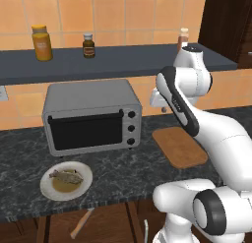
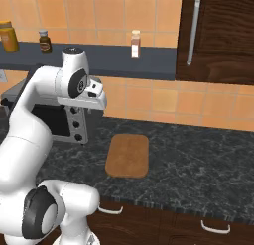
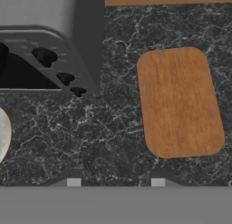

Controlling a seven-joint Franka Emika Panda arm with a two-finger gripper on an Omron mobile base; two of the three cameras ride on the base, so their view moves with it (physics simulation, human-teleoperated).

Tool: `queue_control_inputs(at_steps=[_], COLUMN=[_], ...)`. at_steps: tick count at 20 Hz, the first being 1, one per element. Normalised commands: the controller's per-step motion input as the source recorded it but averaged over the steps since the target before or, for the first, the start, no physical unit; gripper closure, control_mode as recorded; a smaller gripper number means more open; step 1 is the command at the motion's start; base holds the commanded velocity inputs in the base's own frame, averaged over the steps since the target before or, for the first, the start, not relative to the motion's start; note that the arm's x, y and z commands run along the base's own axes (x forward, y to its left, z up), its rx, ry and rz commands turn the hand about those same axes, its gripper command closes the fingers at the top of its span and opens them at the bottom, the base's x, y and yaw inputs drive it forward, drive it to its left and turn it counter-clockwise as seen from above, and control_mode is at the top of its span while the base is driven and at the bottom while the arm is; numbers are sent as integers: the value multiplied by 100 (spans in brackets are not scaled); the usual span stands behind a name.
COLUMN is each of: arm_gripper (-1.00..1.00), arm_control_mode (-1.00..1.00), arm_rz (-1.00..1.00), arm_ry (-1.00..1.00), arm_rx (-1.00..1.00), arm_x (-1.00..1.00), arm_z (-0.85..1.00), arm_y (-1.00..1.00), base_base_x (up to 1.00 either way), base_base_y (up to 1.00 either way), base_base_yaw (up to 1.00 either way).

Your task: Pick up the knife from the drawer and place it on the cutting board. Then place the meat from the plate to the cutting board.

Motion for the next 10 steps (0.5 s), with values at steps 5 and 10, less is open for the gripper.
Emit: queue_control_inputs(at_steps=[5,10], arm_gripper=[-100,-100], arm_control_mode=[-100,100], arm_rz=[0,0], arm_ry=[0,1], arm_rx=[0,0], arm_x=[-1,-2], arm_z=[0,-6], arm_y=[0,-9], base_base_x=[0,0], base_base_y=[0,-10], base_base_yaw=[0,2])
